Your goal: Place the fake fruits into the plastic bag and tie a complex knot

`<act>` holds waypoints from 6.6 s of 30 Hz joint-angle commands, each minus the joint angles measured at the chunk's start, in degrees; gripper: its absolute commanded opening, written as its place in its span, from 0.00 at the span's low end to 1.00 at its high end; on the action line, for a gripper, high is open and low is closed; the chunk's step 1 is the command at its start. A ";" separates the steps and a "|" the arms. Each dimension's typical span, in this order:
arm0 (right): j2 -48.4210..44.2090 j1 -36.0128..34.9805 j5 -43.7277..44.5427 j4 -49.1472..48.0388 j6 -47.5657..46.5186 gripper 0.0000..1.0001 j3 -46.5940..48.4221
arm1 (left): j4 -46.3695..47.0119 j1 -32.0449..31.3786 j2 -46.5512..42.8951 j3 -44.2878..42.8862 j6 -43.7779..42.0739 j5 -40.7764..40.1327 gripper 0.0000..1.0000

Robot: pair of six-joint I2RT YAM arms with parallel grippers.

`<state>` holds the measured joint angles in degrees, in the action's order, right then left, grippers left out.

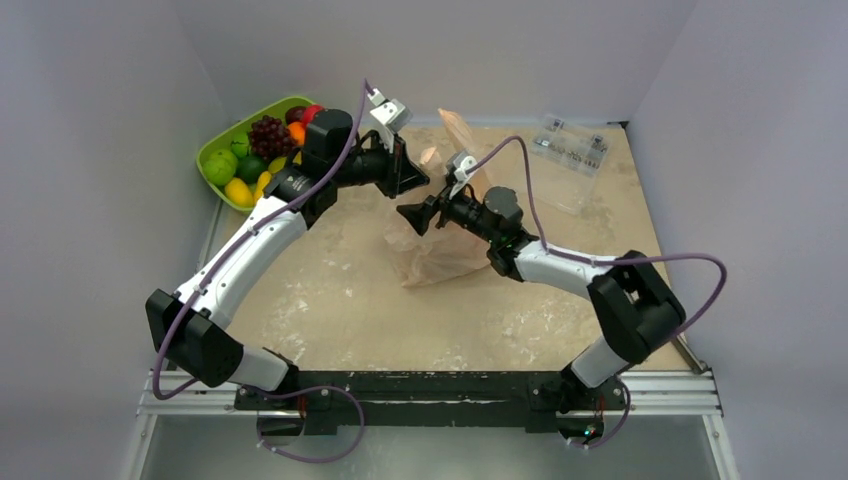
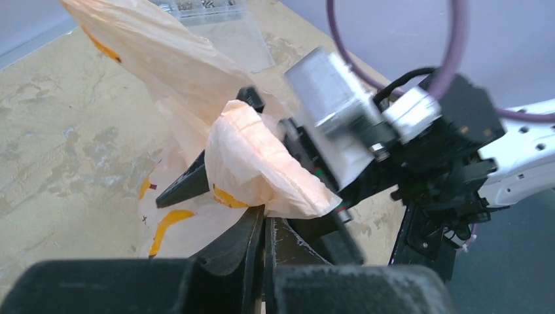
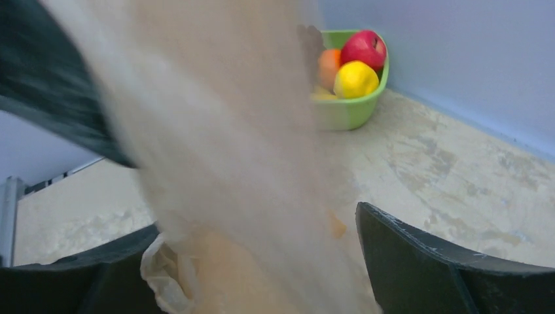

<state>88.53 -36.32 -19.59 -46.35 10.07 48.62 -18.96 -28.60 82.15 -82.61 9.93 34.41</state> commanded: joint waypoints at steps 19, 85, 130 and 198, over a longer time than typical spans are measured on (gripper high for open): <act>7.57 -2.08 -6.42 -12.69 -6.13 0.00 -5.84 | -18.94 14.04 -6.04 4.91 -34.32 16.25 0.71; 13.01 1.97 -8.22 -15.03 18.76 0.00 -0.56 | 8.47 -0.64 -4.95 26.62 -32.38 11.14 0.14; 16.88 0.33 -7.01 -17.61 12.32 0.34 4.61 | 0.00 13.49 -2.27 6.85 -13.29 16.70 0.90; 24.09 23.70 -60.21 64.37 -15.57 0.99 43.21 | 1.04 12.78 4.41 7.55 -27.80 22.11 0.04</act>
<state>113.93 -10.44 -72.03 13.65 -4.14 86.56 -18.09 -15.81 88.18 -74.98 -14.04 53.84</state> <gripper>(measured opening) 0.987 0.045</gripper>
